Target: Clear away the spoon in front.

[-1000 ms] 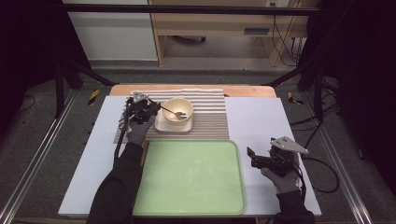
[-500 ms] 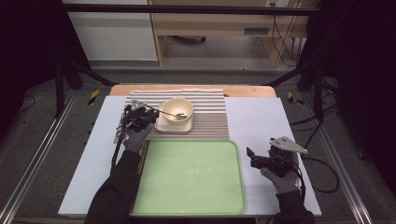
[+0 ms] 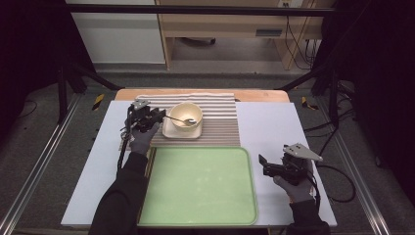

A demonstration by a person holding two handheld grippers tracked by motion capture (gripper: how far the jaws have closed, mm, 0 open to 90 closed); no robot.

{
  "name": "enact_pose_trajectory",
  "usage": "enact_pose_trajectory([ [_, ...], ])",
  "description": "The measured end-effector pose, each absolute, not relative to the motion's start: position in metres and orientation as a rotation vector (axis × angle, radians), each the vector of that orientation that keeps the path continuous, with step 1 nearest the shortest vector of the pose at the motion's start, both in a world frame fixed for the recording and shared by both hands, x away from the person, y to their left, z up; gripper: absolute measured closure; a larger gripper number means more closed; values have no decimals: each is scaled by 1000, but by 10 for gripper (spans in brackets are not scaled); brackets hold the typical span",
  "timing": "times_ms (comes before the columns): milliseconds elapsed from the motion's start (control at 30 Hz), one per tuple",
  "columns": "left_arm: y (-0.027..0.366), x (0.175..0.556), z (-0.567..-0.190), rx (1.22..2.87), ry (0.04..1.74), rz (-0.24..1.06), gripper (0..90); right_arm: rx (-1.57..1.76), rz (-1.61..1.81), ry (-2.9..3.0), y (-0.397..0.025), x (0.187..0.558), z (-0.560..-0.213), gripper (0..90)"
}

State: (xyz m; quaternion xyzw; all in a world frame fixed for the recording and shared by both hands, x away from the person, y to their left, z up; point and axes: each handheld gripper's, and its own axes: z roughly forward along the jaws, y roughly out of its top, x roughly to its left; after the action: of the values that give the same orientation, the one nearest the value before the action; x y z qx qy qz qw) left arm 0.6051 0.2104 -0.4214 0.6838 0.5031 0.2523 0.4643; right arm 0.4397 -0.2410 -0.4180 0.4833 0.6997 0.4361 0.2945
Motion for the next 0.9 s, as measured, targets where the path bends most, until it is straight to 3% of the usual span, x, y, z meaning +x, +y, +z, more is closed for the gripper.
enact_pose_trajectory([
  [700, 196, 590, -400, 1641, 1121, 606, 877, 1287, 1159, 1863, -241, 440, -418, 49],
  [900, 191, 588, -393, 1648, 1105, 618, 882, 1284, 1166, 1857, -241, 439, -417, 49],
])
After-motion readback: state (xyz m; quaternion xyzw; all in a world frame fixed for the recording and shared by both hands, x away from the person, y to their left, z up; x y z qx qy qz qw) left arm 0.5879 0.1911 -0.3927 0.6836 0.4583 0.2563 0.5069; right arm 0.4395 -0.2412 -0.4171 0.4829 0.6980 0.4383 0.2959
